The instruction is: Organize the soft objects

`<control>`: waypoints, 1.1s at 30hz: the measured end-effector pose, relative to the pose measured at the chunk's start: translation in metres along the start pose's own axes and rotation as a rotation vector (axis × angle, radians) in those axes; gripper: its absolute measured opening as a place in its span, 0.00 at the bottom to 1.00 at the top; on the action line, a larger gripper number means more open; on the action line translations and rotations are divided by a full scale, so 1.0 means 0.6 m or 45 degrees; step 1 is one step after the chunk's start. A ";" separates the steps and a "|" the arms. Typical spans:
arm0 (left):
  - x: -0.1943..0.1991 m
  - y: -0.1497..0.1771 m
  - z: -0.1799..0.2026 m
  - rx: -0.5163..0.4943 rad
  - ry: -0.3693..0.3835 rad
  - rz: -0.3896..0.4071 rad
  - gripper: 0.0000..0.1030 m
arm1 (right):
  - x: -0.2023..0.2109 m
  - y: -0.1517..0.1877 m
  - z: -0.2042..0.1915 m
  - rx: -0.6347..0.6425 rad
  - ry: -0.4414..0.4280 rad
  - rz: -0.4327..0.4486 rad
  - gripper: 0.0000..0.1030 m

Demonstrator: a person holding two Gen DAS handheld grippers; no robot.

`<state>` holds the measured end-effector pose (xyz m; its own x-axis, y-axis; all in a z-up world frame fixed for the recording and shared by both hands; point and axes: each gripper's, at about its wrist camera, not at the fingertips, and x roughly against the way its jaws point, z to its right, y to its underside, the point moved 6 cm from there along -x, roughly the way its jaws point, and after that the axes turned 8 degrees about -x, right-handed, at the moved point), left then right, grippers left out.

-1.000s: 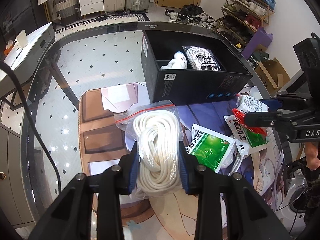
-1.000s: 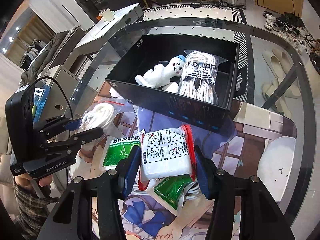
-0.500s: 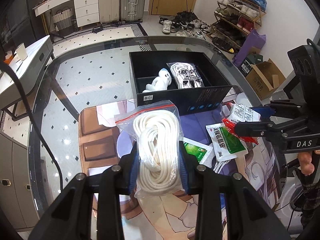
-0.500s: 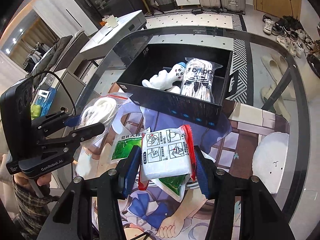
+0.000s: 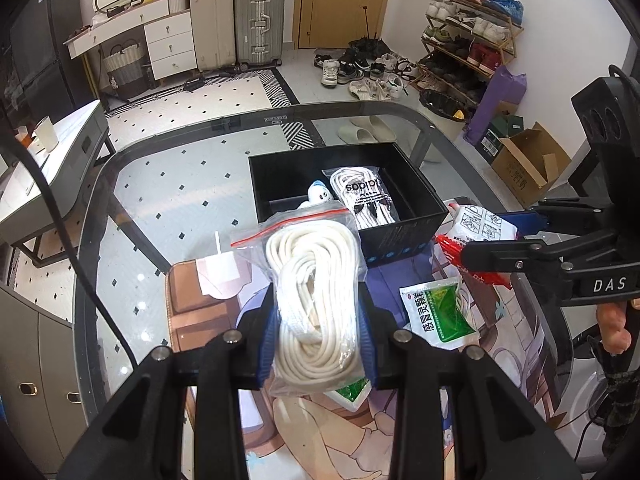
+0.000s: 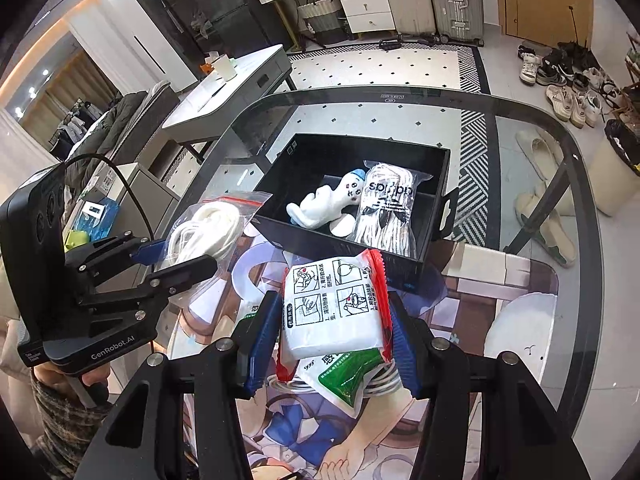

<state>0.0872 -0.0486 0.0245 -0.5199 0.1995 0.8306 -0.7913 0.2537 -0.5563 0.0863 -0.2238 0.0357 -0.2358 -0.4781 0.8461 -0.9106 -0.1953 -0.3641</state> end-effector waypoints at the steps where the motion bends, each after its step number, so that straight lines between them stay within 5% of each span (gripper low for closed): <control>1: 0.001 -0.003 -0.001 0.000 -0.001 0.003 0.32 | 0.002 -0.004 0.001 -0.001 -0.002 0.006 0.51; 33: -0.075 -0.106 -0.036 -0.018 0.016 0.005 0.32 | -0.031 -0.141 0.025 -0.053 -0.032 0.055 0.51</control>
<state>0.1676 -0.0531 0.0219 -0.5192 0.2123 0.8279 -0.7846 0.2658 -0.5602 0.1730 -0.2109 0.0451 -0.2673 -0.5067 0.8196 -0.9132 -0.1382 -0.3833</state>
